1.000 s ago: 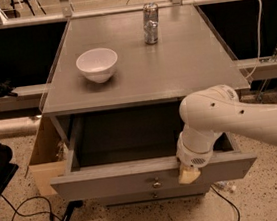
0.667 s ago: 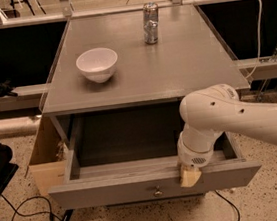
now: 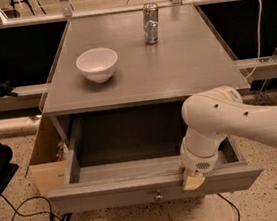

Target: Open top drawer

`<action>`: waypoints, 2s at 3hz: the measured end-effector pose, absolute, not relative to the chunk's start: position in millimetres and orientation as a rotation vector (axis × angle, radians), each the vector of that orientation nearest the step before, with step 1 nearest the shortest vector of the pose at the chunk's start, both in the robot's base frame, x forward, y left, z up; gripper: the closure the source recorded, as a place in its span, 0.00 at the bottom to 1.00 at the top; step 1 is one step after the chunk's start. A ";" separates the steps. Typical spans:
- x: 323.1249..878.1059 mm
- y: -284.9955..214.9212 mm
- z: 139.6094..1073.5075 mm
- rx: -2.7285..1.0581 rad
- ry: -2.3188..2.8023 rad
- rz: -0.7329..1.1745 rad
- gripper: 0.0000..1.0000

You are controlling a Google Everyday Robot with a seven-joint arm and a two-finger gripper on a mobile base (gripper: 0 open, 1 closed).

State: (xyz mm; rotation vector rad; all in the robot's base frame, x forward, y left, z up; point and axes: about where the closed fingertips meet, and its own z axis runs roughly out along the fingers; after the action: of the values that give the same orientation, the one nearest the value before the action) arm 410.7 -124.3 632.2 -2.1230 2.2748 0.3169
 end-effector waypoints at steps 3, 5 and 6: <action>386.1 -128.8 631.9 -2.124 2.301 0.378 1.00; 356.0 -131.6 637.2 -2.142 2.307 0.423 1.00; 356.0 -131.3 637.2 -2.142 2.307 0.423 1.00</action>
Offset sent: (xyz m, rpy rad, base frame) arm -0.3078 -0.1339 0.0074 0.1155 0.5581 -0.0820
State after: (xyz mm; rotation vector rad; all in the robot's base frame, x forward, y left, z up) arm 356.0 -131.3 637.2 -2.1415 2.3070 0.4230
